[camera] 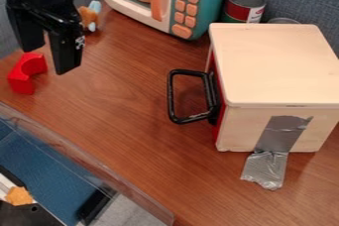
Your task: Open the drawer
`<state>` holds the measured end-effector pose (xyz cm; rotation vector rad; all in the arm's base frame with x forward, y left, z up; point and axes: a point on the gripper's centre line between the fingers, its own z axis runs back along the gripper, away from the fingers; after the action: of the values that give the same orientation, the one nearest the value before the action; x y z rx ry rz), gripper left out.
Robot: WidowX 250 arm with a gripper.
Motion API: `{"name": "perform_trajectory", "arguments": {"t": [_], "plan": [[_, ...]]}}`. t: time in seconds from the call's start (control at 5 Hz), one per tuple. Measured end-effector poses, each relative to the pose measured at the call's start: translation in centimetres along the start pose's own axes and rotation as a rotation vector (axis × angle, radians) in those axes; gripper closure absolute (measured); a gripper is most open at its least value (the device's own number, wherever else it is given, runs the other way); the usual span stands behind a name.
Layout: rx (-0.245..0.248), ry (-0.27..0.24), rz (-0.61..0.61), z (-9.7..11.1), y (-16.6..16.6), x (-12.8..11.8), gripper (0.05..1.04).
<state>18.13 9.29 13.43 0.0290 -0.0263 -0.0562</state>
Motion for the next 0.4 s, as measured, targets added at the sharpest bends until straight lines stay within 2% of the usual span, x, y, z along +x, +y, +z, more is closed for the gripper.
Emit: {"name": "perform_trajectory", "arguments": {"t": [0.2,0.4], "plan": [[-0.018,0.011,0.014,-0.5,-0.2,0.0,0.084],[-0.091,0.008,0.100,-1.8,-2.2,1.4,0.084]]}}
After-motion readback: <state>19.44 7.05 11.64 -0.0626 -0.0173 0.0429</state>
